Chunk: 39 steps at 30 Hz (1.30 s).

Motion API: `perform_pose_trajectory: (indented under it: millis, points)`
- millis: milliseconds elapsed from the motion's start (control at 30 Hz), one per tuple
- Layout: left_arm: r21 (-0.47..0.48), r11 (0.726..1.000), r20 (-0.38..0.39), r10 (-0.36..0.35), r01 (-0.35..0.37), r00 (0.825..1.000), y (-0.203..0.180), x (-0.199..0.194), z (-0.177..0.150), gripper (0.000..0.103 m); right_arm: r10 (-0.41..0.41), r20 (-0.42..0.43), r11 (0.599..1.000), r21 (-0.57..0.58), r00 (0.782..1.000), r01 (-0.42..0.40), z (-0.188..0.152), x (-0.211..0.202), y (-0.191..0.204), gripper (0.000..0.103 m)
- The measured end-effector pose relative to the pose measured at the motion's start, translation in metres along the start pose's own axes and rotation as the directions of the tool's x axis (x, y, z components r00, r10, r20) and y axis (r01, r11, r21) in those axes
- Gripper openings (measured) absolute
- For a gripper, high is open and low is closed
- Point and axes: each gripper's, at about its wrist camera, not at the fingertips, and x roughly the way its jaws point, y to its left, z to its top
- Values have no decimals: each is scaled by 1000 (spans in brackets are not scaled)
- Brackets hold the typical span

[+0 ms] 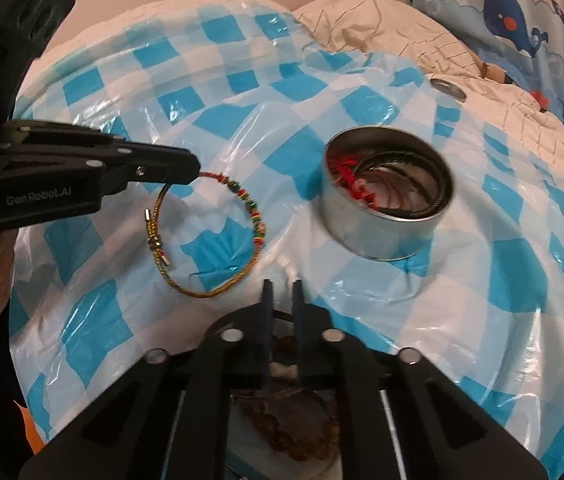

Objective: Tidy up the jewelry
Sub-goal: 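Drop the beaded bracelet into the tin while the right gripper grasps white beads, then carry the white bead bracelet over the tin and open the right gripper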

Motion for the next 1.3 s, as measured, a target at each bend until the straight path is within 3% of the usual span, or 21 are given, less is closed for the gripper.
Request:
perform_pose_trajectory:
  millis: [400,567,600,633,667,767,800,867,900,933,967,1100,1200,1300]
  points:
    - [-68,988,107,-133,140,985,-6,-21,19,2,28,126,979,198,992,-52,14,-43,-55,4]
    - [-69,971,176,-213,228,961,-14,-29,39,2,102,85,971,207,991,-118,16,-36,-54,8]
    - [-71,967,182,-228,244,956,-16,-27,44,2,112,71,971,206,991,-124,15,-31,-50,34]
    - [-71,960,194,-253,271,948,-18,-24,50,2,108,60,973,199,992,-117,14,-26,-45,68]
    - [-71,955,204,-269,289,941,-21,-20,56,2,87,66,977,187,994,-98,13,-21,-39,73]
    - [-67,945,219,-298,320,929,-28,-7,77,2,95,28,983,155,995,-98,12,-4,-28,72]
    - [-65,946,201,-301,319,932,-30,2,84,2,76,15,987,144,997,-78,10,1,-25,67]
    - [-61,959,108,-271,279,956,-34,30,92,4,50,-49,992,120,998,-43,7,16,-22,40]
    - [-63,965,83,-247,253,965,-34,38,93,5,48,-76,992,118,996,-39,4,22,-21,20]
    - [-73,977,57,-198,202,978,-31,46,90,6,45,-84,993,112,995,-35,1,24,-21,12]
    - [-86,978,49,-188,192,981,-28,48,88,9,35,-84,995,101,996,-27,1,24,-21,8]
    - [-136,974,81,-171,180,982,-8,31,81,30,29,-24,994,105,999,-26,6,3,-27,8]
    - [-161,971,104,-160,175,982,9,11,70,38,31,42,990,140,999,-37,12,-20,-36,8]
    - [-143,974,74,-169,178,983,14,5,62,42,29,132,979,198,991,-54,25,-45,-53,8]
